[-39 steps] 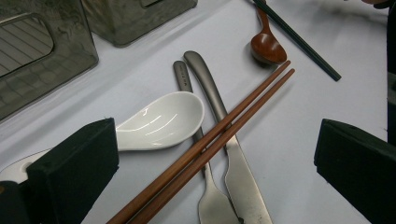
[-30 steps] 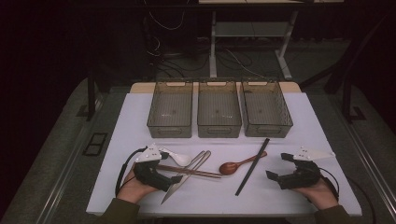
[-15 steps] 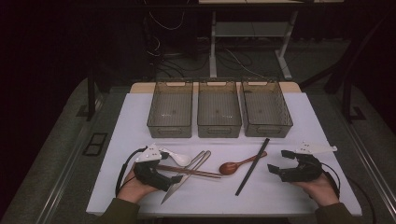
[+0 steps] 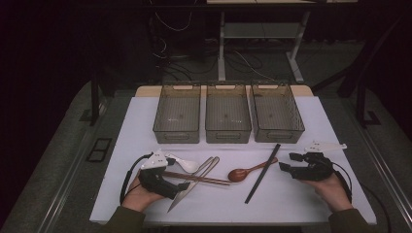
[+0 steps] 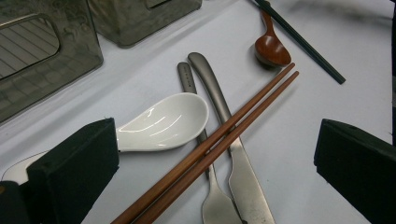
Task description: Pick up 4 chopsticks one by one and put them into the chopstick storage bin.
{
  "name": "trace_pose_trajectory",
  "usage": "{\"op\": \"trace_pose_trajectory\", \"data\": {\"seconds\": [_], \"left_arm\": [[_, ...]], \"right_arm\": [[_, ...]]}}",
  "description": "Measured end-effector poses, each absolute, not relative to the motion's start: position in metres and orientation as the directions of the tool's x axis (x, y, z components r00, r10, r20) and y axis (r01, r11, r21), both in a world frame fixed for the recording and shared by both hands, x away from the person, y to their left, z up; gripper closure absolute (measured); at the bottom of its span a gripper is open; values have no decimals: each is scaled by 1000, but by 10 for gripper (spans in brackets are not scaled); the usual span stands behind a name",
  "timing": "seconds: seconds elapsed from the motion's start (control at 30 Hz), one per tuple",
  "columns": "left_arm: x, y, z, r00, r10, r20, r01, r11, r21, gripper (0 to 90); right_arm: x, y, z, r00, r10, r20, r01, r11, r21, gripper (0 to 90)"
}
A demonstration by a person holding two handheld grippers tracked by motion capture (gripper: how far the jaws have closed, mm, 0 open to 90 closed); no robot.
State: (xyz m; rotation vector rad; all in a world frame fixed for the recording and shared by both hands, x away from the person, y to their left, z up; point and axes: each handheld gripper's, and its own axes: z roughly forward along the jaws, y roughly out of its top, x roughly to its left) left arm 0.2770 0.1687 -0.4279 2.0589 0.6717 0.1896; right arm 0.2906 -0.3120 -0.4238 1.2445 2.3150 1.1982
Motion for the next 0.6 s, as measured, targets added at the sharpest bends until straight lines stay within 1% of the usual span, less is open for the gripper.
{"op": "trace_pose_trajectory", "data": {"seconds": [0.03,0.07,0.27,0.3,0.33,0.37,0.4,0.43,0.47,0.5,0.6], "left_arm": [[277,169,-428,838,531,-126,387,-416,823,0],[277,168,-428,836,533,-131,390,-409,825,0],[278,168,-428,834,536,-132,393,-409,823,0],[278,168,-428,834,536,-132,393,-409,823,0],[278,168,-429,834,536,-132,394,-409,823,0],[277,168,-429,834,536,-132,394,-409,823,0],[277,168,-429,833,537,-132,394,-408,824,0],[277,168,-428,833,537,-132,394,-408,824,0],[277,169,-428,833,536,-133,394,-408,824,0],[277,169,-428,834,536,-133,393,-408,824,0],[278,168,-429,834,535,-134,394,-407,824,0]], "right_arm": [[291,-312,-424,-603,783,151,576,296,762,406],[295,-311,-424,-597,790,141,578,302,758,458],[311,-311,-424,-578,807,122,591,311,744,607],[311,-311,-424,-578,807,122,591,311,744,607],[316,-311,-425,-573,811,120,600,316,735,653],[316,-311,-425,-573,811,120,600,316,735,653],[322,-312,-427,-566,816,116,607,317,728,701],[324,-312,-428,-563,818,117,614,320,721,721],[324,-312,-428,-563,818,117,614,320,721,721],[328,-312,-429,-557,823,115,623,322,713,765],[333,-312,-430,-553,826,108,628,328,706,798]]}}
